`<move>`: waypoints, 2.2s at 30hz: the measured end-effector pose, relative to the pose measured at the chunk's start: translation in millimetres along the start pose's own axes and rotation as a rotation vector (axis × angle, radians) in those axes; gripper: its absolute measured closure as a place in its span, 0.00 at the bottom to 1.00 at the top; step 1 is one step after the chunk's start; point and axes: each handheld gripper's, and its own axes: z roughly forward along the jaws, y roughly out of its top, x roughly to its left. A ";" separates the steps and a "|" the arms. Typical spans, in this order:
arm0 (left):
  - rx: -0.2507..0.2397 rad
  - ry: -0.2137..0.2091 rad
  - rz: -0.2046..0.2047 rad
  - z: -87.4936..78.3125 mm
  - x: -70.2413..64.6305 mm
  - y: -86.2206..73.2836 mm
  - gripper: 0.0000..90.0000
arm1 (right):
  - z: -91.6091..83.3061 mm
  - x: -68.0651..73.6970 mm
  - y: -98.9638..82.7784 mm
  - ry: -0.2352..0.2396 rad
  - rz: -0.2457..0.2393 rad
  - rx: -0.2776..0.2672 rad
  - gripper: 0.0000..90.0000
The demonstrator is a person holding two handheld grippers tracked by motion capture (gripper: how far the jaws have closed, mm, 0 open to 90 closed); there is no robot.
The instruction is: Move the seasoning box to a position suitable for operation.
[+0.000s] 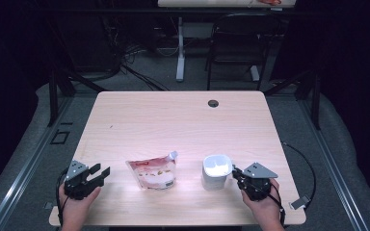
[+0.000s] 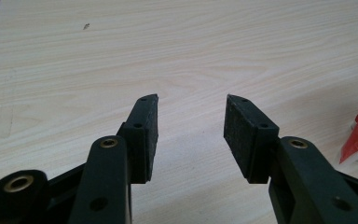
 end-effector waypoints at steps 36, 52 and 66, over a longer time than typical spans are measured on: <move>0.019 -0.008 -0.001 -1.9 0.2 -0.1 0.62 | -40.2 -16.2 43.2 0.032 0.102 -0.022 0.85; 0.018 -0.013 -0.002 -0.3 1.0 -0.5 0.62 | -32.4 -8.5 73.3 0.061 0.087 0.033 1.00; 0.023 -0.015 -0.001 0.0 1.6 -0.8 0.62 | -21.0 -0.3 72.2 0.084 0.058 0.070 1.00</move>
